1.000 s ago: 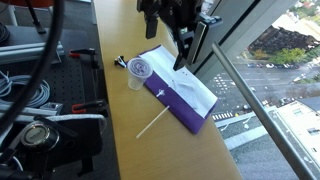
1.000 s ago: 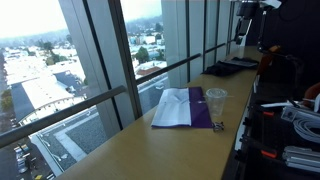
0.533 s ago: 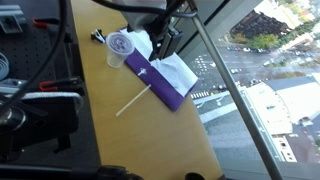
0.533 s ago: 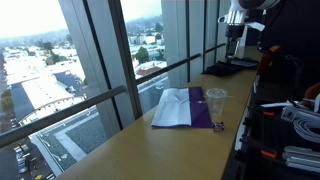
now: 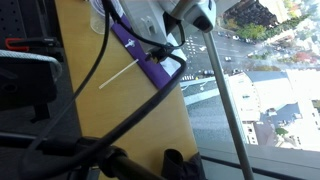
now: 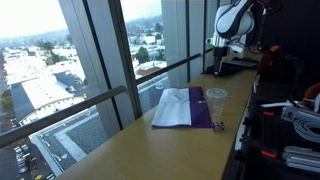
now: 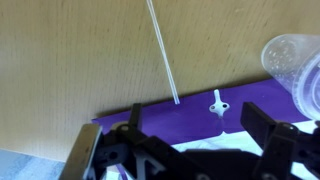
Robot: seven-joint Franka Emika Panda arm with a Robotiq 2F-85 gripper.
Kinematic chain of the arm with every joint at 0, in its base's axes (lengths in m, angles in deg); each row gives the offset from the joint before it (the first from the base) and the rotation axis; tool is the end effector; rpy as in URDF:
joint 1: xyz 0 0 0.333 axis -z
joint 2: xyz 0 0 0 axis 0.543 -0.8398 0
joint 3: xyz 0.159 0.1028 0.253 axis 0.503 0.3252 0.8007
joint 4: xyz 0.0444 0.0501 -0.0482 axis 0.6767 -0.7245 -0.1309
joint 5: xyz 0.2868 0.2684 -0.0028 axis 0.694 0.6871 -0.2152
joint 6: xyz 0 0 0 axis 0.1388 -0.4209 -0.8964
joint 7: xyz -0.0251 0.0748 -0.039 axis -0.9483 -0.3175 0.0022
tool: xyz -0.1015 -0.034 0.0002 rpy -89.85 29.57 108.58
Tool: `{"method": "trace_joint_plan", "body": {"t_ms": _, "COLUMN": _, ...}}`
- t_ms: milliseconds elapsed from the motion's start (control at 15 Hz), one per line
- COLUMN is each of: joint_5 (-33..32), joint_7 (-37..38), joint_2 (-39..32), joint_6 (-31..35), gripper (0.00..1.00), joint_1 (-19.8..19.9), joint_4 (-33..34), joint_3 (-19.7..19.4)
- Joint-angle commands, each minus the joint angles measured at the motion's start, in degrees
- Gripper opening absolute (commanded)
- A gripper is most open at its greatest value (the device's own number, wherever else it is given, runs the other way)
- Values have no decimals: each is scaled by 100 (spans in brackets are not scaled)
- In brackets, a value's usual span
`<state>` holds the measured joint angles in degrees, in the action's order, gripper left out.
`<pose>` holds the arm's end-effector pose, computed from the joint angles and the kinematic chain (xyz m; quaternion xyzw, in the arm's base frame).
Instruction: Place the straw in the cup
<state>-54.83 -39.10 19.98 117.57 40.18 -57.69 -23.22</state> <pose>0.5469 -0.1765 0.2701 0.9899 0.1325 0.0425 0.0272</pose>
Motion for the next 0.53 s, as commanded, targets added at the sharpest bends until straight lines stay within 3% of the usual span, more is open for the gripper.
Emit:
{"method": "trace_joint_plan", "body": {"t_ms": 0, "joint_5": -68, "joint_7": -40, "joint_2": -808, "joint_6": 93, "gripper": 100, "joint_1": 463, "joint_4": 746, "joint_3": 325}}
{"method": "trace_joint_plan", "body": {"t_ms": 467, "joint_5": -425, "joint_7": 71, "joint_2": -1685, "joint_6": 283, "gripper": 100, "joint_1": 759, "joint_4": 1205, "joint_3": 544}}
